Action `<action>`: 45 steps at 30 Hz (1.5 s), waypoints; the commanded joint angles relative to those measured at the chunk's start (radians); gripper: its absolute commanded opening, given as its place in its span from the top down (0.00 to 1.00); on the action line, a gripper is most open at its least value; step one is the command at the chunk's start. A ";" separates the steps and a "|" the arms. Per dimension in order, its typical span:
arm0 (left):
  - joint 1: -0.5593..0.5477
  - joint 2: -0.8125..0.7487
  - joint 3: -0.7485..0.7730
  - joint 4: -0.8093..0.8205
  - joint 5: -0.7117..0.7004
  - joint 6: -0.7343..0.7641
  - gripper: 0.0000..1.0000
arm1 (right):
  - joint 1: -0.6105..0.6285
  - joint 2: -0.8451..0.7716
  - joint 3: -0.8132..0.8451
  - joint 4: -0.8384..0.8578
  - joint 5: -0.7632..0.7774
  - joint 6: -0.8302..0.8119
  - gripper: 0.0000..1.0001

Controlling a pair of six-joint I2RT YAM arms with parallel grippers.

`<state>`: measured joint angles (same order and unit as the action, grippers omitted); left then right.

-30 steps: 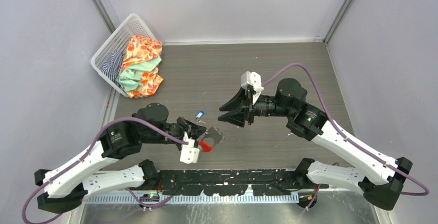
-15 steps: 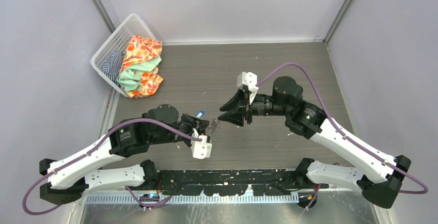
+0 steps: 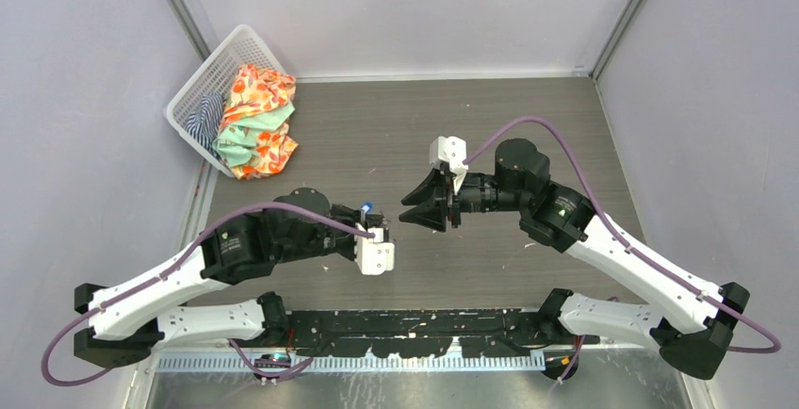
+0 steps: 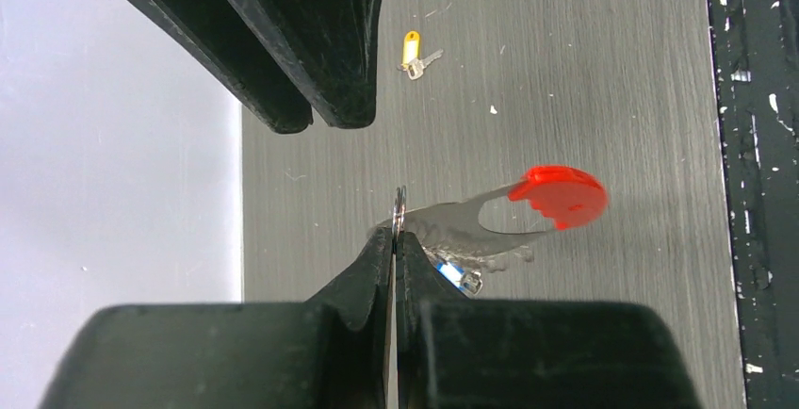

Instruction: Put the keys on the keyring

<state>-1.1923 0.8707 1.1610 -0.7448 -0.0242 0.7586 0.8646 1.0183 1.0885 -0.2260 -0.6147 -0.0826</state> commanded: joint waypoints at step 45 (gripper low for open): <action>0.524 0.151 0.069 -0.143 0.518 -0.440 1.00 | -0.301 0.576 -0.260 0.268 1.023 0.338 0.68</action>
<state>-0.6781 1.0180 1.1782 -0.8803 0.4492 0.3244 0.5854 1.5784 0.7891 -0.0666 0.3805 0.2745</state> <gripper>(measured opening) 0.010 0.328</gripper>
